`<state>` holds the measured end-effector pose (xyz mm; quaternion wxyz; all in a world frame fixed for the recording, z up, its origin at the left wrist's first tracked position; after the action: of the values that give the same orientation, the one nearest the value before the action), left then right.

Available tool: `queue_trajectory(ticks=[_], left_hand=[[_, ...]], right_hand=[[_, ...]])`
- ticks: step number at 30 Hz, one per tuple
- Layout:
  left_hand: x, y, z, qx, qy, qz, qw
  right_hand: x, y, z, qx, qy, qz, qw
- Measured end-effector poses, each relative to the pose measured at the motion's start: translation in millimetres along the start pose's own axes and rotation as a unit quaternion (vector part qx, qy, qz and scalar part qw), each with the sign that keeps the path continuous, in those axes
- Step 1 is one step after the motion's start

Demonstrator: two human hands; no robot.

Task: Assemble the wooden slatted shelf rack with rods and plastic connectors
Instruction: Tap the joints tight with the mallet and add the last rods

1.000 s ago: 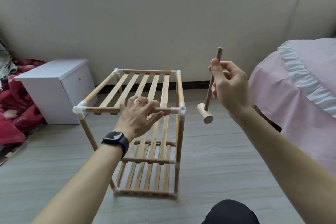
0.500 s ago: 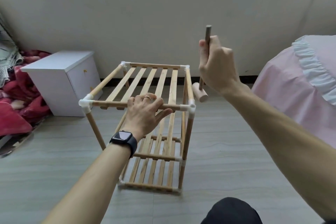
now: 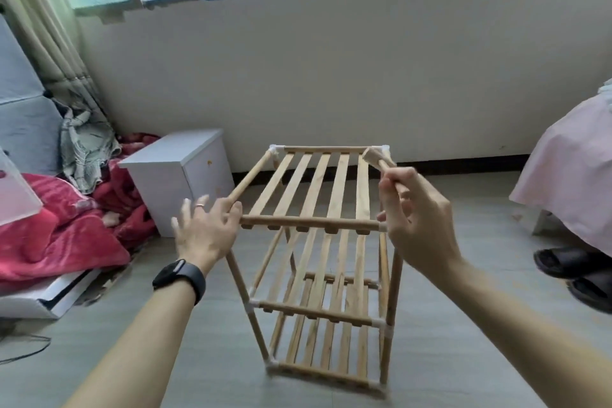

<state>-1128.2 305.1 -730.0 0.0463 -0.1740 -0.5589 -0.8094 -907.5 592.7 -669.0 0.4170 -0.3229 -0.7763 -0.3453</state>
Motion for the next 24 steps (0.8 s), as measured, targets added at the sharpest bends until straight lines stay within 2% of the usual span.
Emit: queue_trajectory(ticks=[2,4,7,10,13,16,18,20,24], left_hand=[[-2,-5,-7,-0.072,-0.022,-0.070,0.995],[-8,-1,-5,-0.149,-0.036,-0.072,0.986],[-19,8,-1,-0.120,-0.063,-0.004,0.991],[-42,20,6,-0.015,-0.114,0.110,0.987],[-69,23,28,0.033,-0.202,0.187,0.961],[-92,20,64,0.037,-0.309,0.212,0.926],[-107,15,94,0.016,-0.379,0.202,0.903],[-116,10,123,-0.005,-0.440,0.148,0.886],[-109,9,153,-0.010,-0.525,0.081,0.847]], right_hand=[[-21,-27,2,0.020,-0.012,-0.029,0.999],[-39,-60,0,0.024,-0.009,-0.061,0.998],[-53,-96,1,0.019,-0.024,-0.099,0.995],[-51,-95,22,0.057,-0.075,-0.069,0.993],[-45,-78,49,0.064,-0.087,-0.038,0.993],[-37,-63,75,-0.008,-0.094,-0.039,0.995],[-32,-50,91,-0.051,-0.127,-0.043,0.990],[-28,-36,103,-0.074,-0.158,-0.057,0.983],[-32,-8,104,-0.047,-0.190,-0.058,0.979]])
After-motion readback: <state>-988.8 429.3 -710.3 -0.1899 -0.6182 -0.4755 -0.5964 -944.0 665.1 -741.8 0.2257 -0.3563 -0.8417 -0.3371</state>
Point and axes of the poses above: each hand's wrist, its own x-axis towards the middle knuckle, its own y-axis out of the back of the hand, z = x × y, the point moved 6 cm from there along x, towards the middle knuckle, and after that the axes turned 1 degree about -x, right-handed, at the moved point
